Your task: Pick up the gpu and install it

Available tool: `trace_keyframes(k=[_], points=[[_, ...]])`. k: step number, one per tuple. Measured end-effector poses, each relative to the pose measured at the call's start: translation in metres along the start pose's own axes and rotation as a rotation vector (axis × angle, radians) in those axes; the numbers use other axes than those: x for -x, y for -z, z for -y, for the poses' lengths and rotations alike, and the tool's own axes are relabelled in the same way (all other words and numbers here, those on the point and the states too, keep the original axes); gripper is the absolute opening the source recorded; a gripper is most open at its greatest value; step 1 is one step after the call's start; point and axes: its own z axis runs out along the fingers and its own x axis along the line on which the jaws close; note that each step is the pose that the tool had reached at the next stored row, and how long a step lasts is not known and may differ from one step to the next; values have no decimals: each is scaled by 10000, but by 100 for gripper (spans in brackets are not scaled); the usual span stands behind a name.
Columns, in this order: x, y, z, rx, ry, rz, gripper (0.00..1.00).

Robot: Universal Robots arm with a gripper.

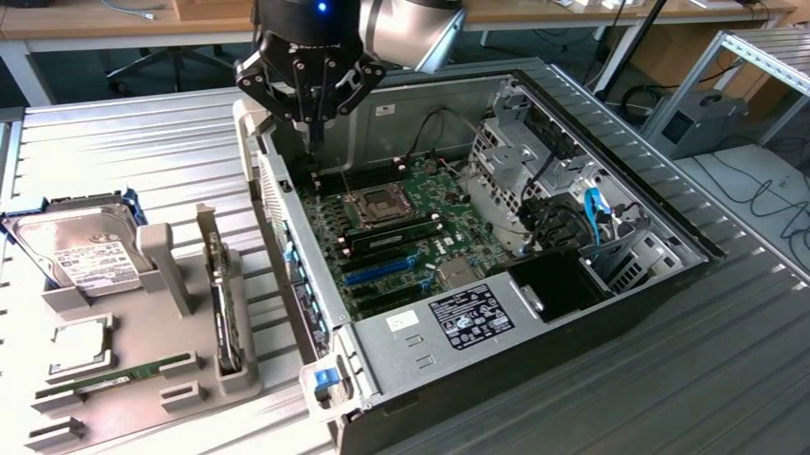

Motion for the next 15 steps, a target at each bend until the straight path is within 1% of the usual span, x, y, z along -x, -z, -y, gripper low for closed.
trace_keyframes(k=[15], points=[[-40,0,3,0,0,0,11]])
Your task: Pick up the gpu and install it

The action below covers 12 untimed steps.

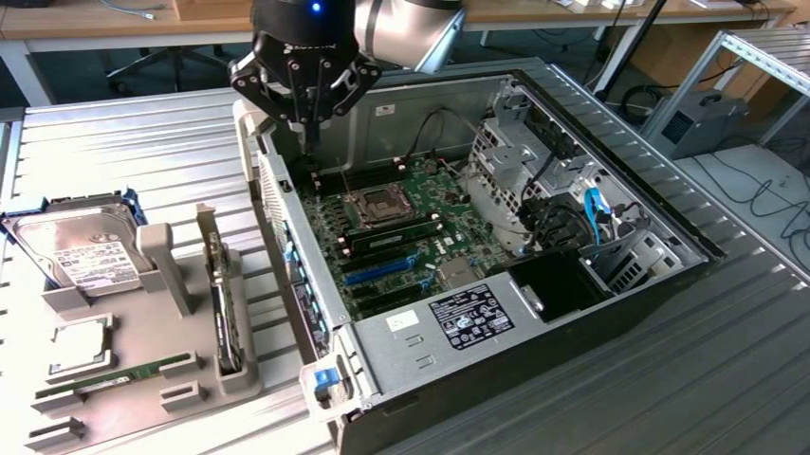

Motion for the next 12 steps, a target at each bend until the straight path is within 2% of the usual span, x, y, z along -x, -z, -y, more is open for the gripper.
trace_keyframes(k=[12], points=[[-27,0,2,0,0,0,11]])
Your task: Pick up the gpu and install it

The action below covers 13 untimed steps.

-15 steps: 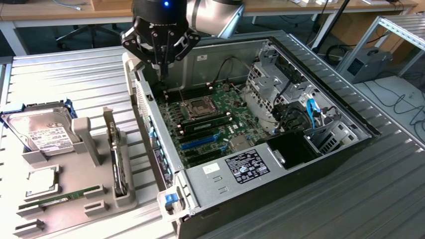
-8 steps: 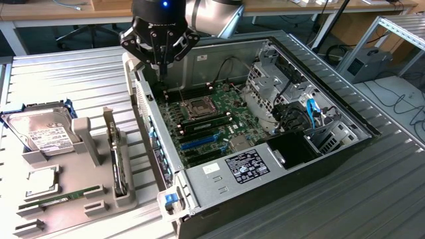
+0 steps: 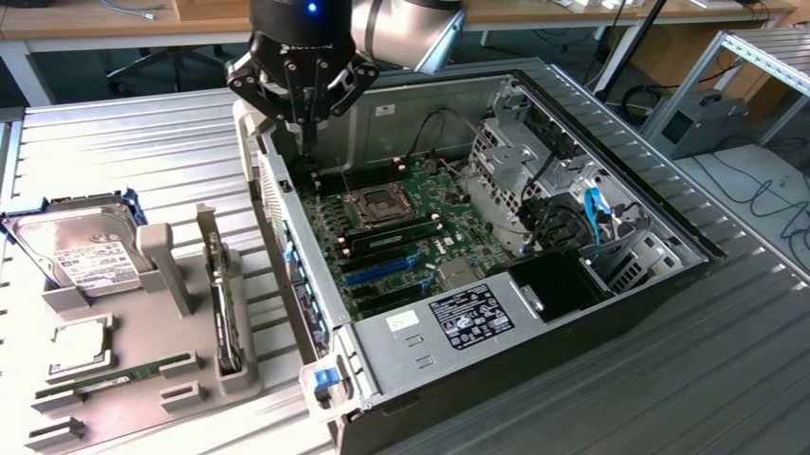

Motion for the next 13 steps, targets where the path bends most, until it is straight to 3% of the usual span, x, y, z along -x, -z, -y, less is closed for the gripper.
trace_keyframes(k=[13], points=[[-36,-1,3,0,0,0,11]])
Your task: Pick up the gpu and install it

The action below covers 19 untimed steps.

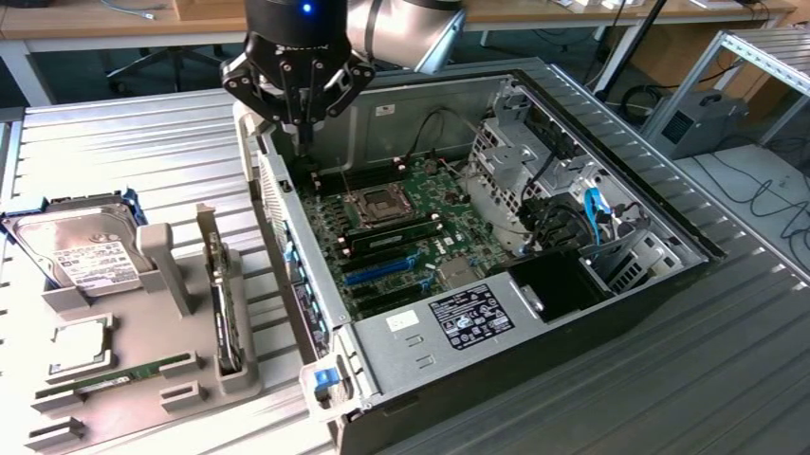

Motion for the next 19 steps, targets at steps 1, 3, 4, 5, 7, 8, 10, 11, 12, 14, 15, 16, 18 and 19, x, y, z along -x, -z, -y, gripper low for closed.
trace_keyframes(k=[1,3,4,5,7,8,10,11,12,14,15,16,18,19], points=[[-1,0,0,0,0,0,11],[-5,0,0,0,0,0,11],[-16,-1,1,0,1,0,11],[-27,-2,2,0,0,0,11],[-30,-2,2,0,0,0,11],[-33,-2,3,0,0,0,11],[-37,-3,3,0,0,0,11],[-39,-3,3,0,0,0,11],[-41,-3,3,0,0,0,11],[-45,-3,4,0,0,0,11],[-47,-4,4,0,0,0,11],[-49,-4,4,0,0,0,11],[-53,-4,4,0,0,0,11],[-55,-4,4,0,0,0,11]])
